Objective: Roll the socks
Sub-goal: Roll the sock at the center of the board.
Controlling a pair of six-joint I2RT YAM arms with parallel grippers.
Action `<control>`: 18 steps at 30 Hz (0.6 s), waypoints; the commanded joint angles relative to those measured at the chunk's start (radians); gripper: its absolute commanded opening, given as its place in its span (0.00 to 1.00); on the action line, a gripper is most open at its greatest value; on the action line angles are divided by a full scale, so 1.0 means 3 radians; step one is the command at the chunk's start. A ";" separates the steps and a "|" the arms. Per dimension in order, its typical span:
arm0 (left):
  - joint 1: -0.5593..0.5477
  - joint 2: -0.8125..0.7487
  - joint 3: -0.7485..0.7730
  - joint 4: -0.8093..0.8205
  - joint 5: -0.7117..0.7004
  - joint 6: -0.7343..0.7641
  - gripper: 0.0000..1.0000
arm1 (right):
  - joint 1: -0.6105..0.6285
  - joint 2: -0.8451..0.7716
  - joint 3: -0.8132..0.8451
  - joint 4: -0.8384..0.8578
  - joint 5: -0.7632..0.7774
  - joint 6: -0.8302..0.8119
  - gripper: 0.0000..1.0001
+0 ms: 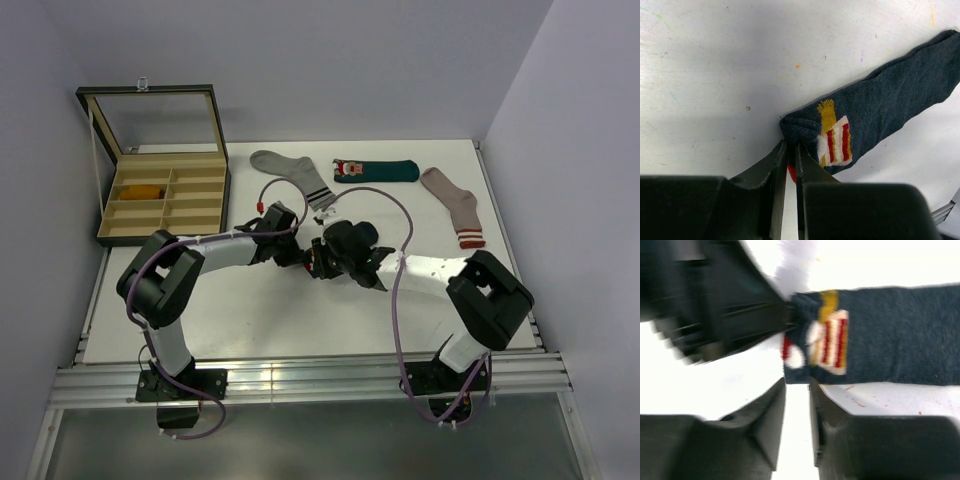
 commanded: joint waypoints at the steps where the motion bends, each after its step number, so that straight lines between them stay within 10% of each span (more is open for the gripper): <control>1: -0.0005 0.0109 0.0034 -0.0255 -0.0150 0.0123 0.16 | 0.0148 -0.0219 -0.0079 0.0315 0.0248 -0.0255 0.35; 18: -0.0005 0.0155 0.0059 -0.0255 -0.0084 0.0129 0.16 | 0.0639 0.0323 0.0059 0.0602 0.0881 -0.0762 0.38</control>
